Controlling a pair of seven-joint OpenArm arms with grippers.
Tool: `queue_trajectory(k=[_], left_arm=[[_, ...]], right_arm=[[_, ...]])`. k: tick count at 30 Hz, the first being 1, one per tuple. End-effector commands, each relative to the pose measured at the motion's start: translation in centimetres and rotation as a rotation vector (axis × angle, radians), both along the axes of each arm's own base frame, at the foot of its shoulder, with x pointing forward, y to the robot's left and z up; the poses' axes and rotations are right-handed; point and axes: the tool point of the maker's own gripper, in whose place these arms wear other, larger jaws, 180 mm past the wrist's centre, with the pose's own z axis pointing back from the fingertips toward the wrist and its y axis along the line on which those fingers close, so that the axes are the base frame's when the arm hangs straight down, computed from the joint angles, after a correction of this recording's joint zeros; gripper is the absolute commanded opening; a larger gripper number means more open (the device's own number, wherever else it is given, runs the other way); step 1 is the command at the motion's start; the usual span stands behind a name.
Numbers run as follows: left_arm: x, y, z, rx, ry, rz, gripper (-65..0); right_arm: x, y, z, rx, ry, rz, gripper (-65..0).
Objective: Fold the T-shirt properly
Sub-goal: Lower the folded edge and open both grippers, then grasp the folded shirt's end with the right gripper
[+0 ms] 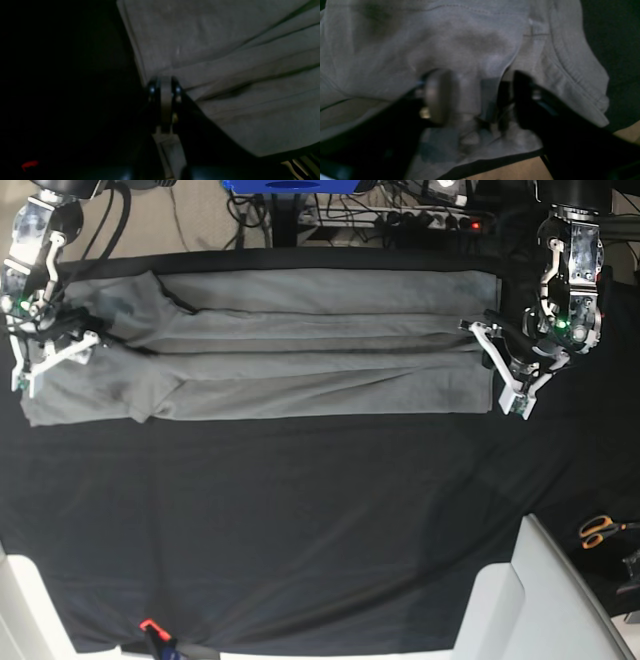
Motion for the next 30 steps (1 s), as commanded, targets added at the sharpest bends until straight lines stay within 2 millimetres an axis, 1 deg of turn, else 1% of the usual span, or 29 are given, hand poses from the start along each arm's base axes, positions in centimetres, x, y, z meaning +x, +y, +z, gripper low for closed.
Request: queue_trajectory(k=[1,2,5,6,7,8,9,11,12,14,16,19,23,27,30], left_arm=[[0.9,0.7,1.1,0.019,-0.037,0.002,-50.4],[1.0,0.7,1.1,0.020,-0.039,0.003,-42.3],[1.6,0.7,1.7,0.020,-0.060,0.004,-26.8],[1.9,1.0,2.3,0.022,-0.079,0.013,-23.9],[2.4,1.8,3.3,0.028,-0.111,0.035,-21.1],[2.8,2.4,4.4,0.033,-0.146,0.058,-19.1],[3.3,3.3,5.7,0.039,-0.188,0.087,-17.8],[4.1,4.6,8.5,0.061,-0.269,0.119,-17.6],[4.2,5.2,9.4,0.071,-0.292,0.130,-17.6],[3.4,6.6,10.2,0.097,-0.304,0.157,-17.6],[2.4,7.9,10.1,0.114,-0.293,0.191,-17.8],[0.2,8.7,9.0,0.124,-0.248,0.211,-17.8],[-1.7,8.8,7.9,0.135,-0.199,0.208,-17.8],[-2.6,8.9,7.4,0.139,-0.174,0.206,-17.8],[-2.9,8.8,7.2,0.139,-0.165,0.203,-17.8]], right_arm=[[1.4,-1.6,2.1,-0.041,-0.072,-0.023,-23.3],[1.8,-2.3,3.0,-0.052,-0.102,-0.047,-23.3],[2.9,-3.2,5.0,-0.079,-0.162,-0.056,-23.3],[3.5,-3.3,6.2,-0.099,-0.197,-0.047,-23.1],[4.1,-3.2,7.2,-0.115,-0.232,-0.022,-23.1],[4.8,-2.3,8.0,-0.118,-0.254,0.029,-23.1],[5.7,-0.8,8.6,-0.115,-0.272,0.108,-23.1],[7.0,2.4,9.1,-0.105,-0.289,0.262,-23.1],[7.4,3.7,9.0,-0.095,-0.291,0.318,-23.1],[8.4,6.2,8.8,-0.069,-0.296,0.392,-23.1],[8.7,7.9,7.6,-0.038,-0.275,0.434,-23.1],[9.1,9.2,5.9,0.001,-0.240,0.457,-23.1],[10.0,10.0,4.3,0.040,-0.207,0.464,-23.1],[11.0,10.1,3.5,0.062,-0.190,0.458,-23.1],[11.5,10.2,3.0,0.078,-0.188,0.452,-23.1]])
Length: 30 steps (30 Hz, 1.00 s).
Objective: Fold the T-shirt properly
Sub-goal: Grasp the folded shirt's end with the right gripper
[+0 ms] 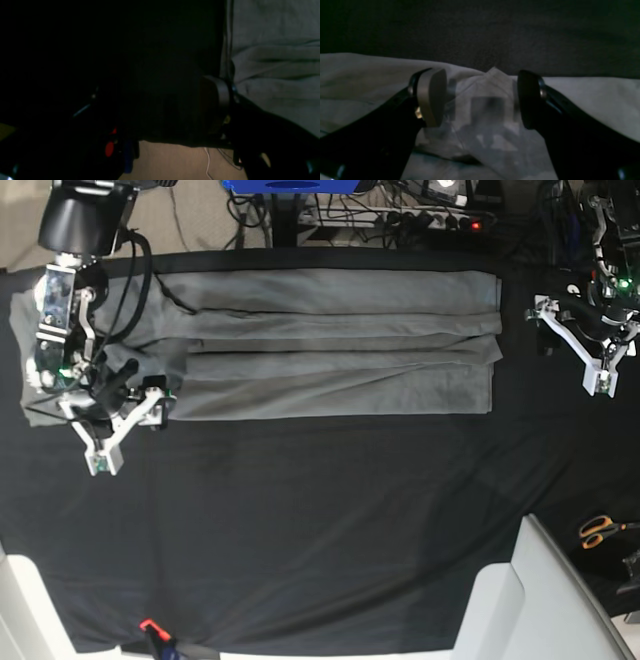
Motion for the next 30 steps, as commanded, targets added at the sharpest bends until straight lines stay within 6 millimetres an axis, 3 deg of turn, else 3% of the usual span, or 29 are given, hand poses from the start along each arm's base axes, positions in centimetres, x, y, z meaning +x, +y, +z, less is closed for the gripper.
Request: queue_trajectory(k=[1,9,11,15,17,25,30], left_arm=[[0.7,0.5,1.1,0.023,-0.034,-0.005,-17.8],[0.6,0.5,1.0,0.022,-0.031,-0.005,-17.8],[0.7,0.4,0.9,0.021,-0.030,-0.008,-17.8],[0.4,0.6,0.4,0.016,-0.015,0.001,-17.8],[0.0,0.8,-0.1,0.011,0.001,0.010,-17.8],[-0.5,1.1,-0.9,0.004,0.025,0.025,-17.8],[-0.4,1.1,-0.8,0.004,0.021,0.025,-17.9]], right_arm=[[1.5,-0.5,1.1,-0.003,-0.056,-0.002,-23.1],[1.3,-1.2,-1.2,0.015,-0.023,-0.017,-24.5],[1.2,-1.4,-1.4,0.011,-0.017,-0.018,-32.6],[1.2,-1.4,-1.4,0.012,-0.017,-0.018,-54.6],[1.1,-1.4,-1.4,0.012,-0.016,-0.018,-60.9],[1.5,-1.3,-0.5,0.008,-0.045,-0.016,-61.7],[0.6,-1.6,0.6,-0.022,-0.037,-0.008,-61.7]])
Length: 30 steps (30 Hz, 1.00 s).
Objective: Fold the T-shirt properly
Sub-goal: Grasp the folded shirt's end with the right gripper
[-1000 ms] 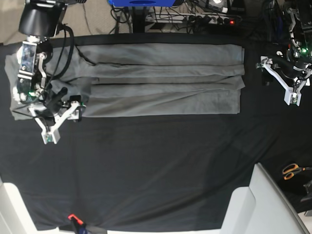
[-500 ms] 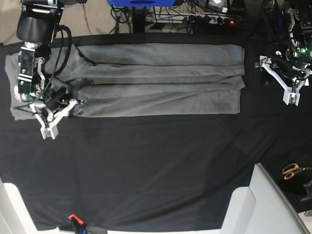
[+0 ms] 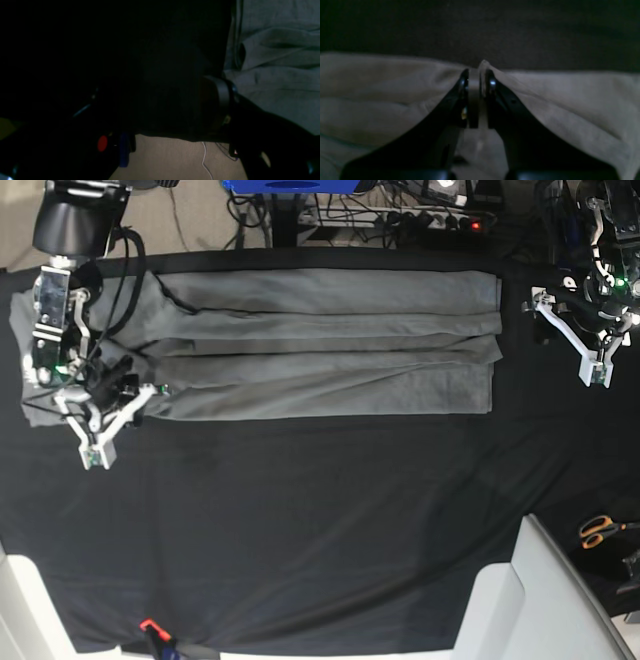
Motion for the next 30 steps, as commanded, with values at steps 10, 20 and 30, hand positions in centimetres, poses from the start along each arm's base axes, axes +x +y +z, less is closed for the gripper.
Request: queue_trajectory(k=[10,20,30], left_arm=[[1.7,0.6,1.6,0.025,-0.057,-0.005,-17.9],[2.1,0.5,1.8,0.025,-0.067,-0.006,-17.9],[2.0,0.6,1.8,0.027,-0.065,-0.007,-17.9]], right_arm=[[-2.5,0.6,1.8,-0.022,0.020,0.009,-61.7],[-6.0,1.3,1.1,-0.010,0.073,-0.043,-61.7],[0.0,1.5,3.2,0.011,-0.052,-0.048,-46.7]])
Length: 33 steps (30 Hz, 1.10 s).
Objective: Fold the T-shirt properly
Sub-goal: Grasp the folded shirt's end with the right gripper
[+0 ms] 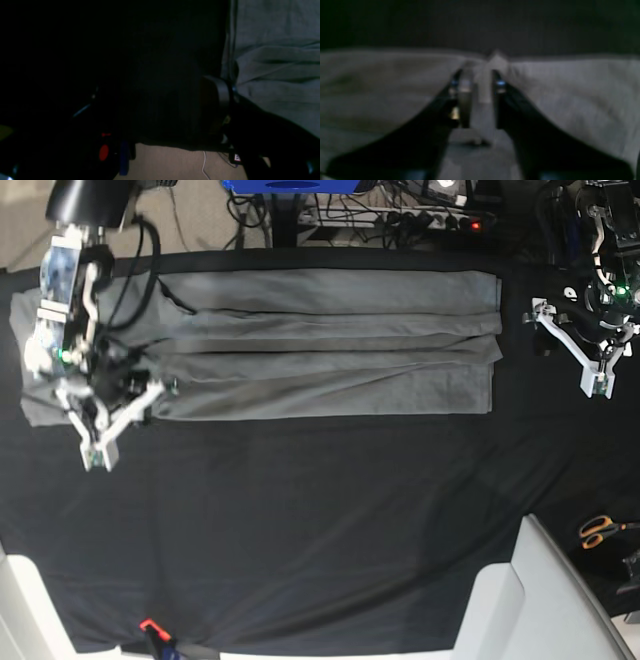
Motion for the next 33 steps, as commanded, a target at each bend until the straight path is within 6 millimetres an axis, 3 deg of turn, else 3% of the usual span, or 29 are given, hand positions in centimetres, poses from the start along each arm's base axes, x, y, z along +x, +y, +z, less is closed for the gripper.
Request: queue_trajectory(k=[1,4,12,19,22,26,33], left_arm=[[0.6,0.7,1.1,0.026,-0.031,-0.004,-17.9],[0.4,0.7,1.0,0.028,-0.026,-0.006,-17.9],[0.3,1.0,1.0,0.032,-0.022,0.001,-17.9],[0.2,0.8,0.8,0.028,-0.018,-0.003,-17.9],[0.2,0.8,0.8,0.028,-0.018,-0.003,-17.9],[0.2,0.9,0.9,0.029,-0.018,-0.003,-17.9],[0.2,0.8,0.8,0.028,-0.018,-0.003,-17.9]], right_arm=[[0.8,-0.3,0.3,-0.003,-0.012,-0.001,-40.8],[1.5,0.0,-0.7,0.015,0.011,-0.001,-26.4],[2.2,-1.9,-2.6,-0.002,0.043,-0.007,-32.7],[2.0,-1.9,-4.0,0.014,0.078,-0.012,-33.3],[2.1,-1.8,-4.1,0.017,0.081,-0.013,-39.3],[2.4,-1.8,-3.7,0.016,0.069,-0.011,-64.1],[2.5,-2.2,-2.0,-0.005,0.015,-0.012,-64.2]])
